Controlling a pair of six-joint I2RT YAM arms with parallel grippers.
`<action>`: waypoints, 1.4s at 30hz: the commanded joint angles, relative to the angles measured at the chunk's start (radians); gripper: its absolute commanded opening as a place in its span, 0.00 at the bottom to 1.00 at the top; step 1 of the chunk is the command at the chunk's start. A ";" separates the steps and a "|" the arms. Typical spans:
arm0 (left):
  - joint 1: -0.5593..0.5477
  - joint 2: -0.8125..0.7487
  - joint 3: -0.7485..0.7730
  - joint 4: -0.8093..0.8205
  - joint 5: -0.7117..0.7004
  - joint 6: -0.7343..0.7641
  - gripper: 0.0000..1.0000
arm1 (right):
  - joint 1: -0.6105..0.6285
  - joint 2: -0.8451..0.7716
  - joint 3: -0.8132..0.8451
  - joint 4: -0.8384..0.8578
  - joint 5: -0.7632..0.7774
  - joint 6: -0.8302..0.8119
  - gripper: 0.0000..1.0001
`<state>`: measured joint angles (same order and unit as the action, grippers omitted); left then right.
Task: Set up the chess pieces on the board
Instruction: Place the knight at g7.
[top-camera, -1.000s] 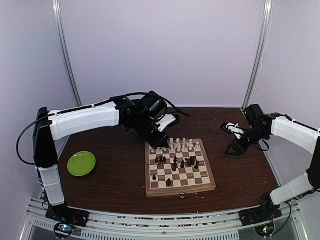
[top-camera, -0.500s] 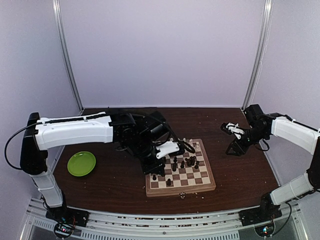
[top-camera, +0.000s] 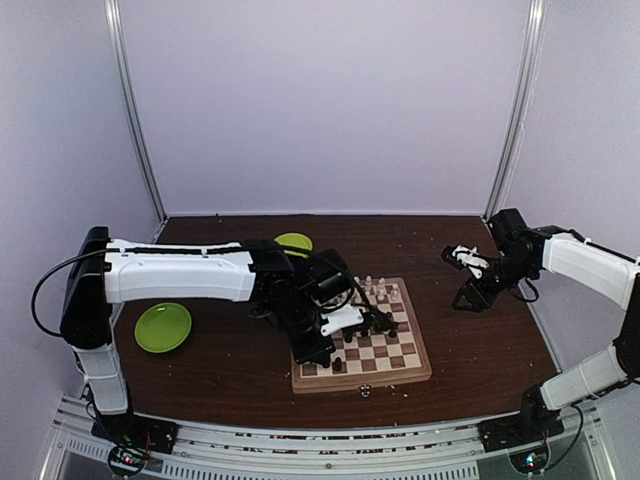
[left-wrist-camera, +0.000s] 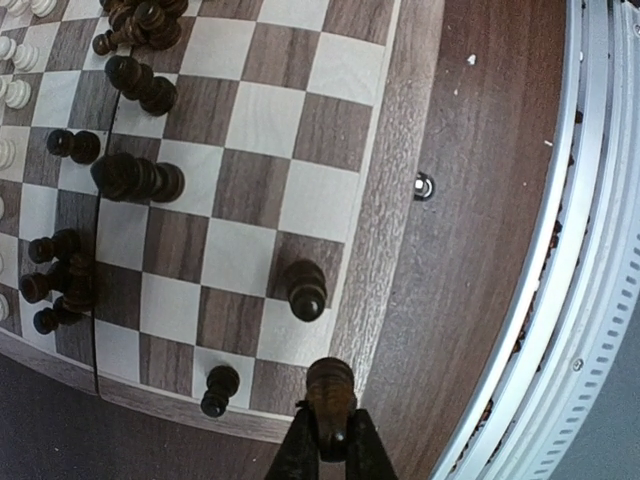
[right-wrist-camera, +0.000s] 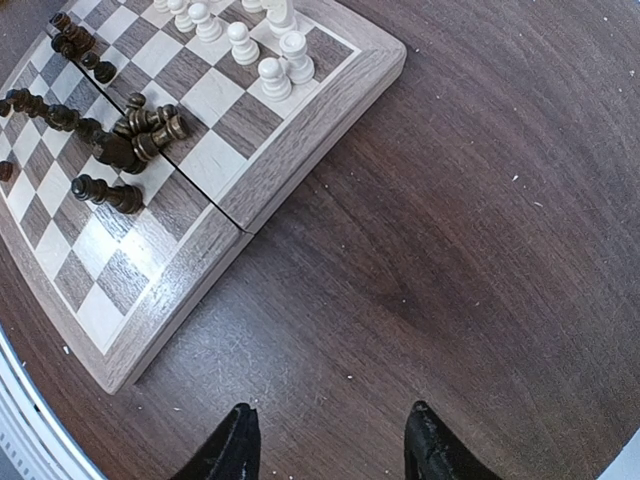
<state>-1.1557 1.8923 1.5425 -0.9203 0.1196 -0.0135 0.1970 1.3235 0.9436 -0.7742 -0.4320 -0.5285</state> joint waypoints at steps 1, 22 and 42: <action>-0.004 0.037 -0.005 0.050 -0.005 0.004 0.07 | 0.008 0.010 0.011 -0.014 0.019 -0.011 0.50; -0.004 0.124 0.000 0.049 -0.085 0.000 0.08 | 0.011 0.020 0.011 -0.020 0.027 -0.014 0.50; -0.004 0.031 0.068 -0.026 -0.114 0.008 0.36 | 0.015 0.035 0.015 -0.030 0.029 -0.019 0.51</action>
<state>-1.1557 2.0029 1.5383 -0.9009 0.0269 -0.0162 0.2039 1.3479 0.9436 -0.7918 -0.4175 -0.5404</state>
